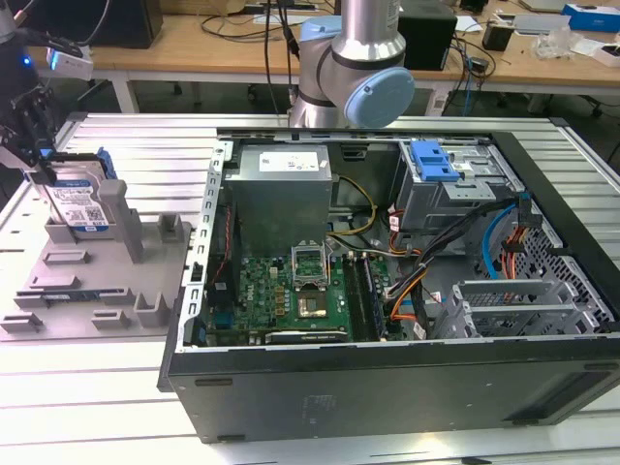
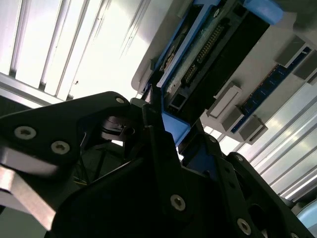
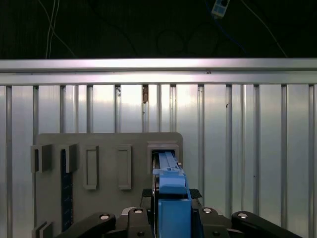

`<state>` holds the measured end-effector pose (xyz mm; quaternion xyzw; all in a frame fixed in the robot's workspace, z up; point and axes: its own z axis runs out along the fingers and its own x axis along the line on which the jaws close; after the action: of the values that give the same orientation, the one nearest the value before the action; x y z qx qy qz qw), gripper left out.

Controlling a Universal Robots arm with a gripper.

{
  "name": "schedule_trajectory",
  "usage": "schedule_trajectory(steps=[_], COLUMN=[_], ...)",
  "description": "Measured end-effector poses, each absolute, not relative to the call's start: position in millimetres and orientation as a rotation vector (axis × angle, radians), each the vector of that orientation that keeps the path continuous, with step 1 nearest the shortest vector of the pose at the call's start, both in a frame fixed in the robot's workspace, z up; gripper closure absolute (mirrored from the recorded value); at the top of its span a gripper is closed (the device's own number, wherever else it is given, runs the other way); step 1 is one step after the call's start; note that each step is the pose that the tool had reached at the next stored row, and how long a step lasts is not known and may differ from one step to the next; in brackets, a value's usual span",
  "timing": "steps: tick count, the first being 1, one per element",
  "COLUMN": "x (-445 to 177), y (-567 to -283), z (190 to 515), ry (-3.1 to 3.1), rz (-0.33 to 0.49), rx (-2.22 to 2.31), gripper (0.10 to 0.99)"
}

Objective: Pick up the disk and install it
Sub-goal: 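Pick up the disk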

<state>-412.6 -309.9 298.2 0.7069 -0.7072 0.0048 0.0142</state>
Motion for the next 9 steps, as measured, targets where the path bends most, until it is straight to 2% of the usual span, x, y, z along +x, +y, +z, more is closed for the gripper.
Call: schedule_trajectory(steps=[9], x=[-412.5], y=[-309.9], z=[298.0], ry=[-2.202], rz=[0.015], rx=[2.201], gripper=[0.722])
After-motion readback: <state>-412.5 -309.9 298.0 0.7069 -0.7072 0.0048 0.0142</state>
